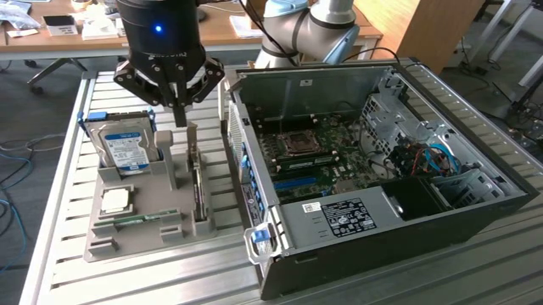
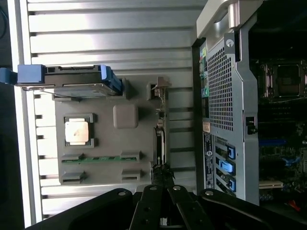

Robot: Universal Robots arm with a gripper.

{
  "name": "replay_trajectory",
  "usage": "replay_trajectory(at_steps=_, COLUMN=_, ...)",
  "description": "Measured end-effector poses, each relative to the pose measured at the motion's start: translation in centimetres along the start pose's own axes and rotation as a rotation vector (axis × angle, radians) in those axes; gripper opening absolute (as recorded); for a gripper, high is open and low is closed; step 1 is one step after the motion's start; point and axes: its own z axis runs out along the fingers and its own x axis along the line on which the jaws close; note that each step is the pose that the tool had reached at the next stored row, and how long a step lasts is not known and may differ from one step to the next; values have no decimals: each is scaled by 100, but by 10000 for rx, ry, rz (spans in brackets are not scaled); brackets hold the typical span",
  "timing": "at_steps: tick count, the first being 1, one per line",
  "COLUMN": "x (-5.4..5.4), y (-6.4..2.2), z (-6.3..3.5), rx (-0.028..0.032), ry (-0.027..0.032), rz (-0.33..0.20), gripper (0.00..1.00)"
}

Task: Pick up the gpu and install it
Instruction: 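Reach for the gpu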

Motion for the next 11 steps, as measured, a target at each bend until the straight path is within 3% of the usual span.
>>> replay_trajectory(at_steps=11, x=2, y=-10, z=32, rx=1, ry=15, rz=1, gripper=11)
